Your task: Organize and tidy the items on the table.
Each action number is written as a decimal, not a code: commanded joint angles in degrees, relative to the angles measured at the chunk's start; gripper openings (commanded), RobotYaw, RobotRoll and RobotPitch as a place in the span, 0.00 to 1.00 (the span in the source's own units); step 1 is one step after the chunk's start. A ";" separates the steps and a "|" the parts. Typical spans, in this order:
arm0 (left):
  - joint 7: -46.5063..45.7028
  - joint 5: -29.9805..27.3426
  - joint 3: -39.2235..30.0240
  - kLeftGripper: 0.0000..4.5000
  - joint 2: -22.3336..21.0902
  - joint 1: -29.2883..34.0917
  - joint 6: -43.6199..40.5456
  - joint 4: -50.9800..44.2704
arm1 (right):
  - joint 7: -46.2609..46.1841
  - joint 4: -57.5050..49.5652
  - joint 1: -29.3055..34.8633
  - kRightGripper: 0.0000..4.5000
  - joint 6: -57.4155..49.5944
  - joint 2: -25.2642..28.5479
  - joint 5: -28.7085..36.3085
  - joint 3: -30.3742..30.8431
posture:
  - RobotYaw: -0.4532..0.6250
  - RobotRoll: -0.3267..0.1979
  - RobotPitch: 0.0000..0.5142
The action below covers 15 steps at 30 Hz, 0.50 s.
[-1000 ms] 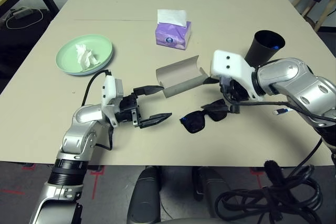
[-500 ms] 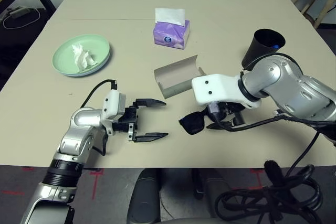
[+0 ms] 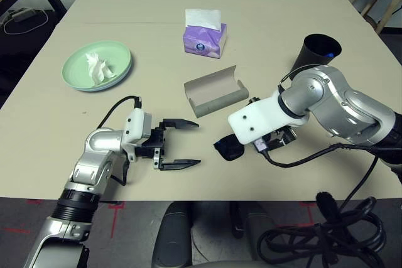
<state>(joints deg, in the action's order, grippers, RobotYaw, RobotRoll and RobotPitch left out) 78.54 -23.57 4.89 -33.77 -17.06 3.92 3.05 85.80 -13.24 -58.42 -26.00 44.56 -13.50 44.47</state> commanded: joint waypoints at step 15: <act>-0.93 1.38 1.37 0.99 0.98 -0.50 1.28 0.77 | 6.39 3.51 -2.30 1.00 -4.96 -6.90 -7.46 0.86 | 0.50 0.62 0.38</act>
<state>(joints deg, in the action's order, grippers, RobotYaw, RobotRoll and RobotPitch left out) 77.48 -23.16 5.48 -32.77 -17.40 4.65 3.28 91.69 -10.02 -60.32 -30.67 37.72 -20.19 44.47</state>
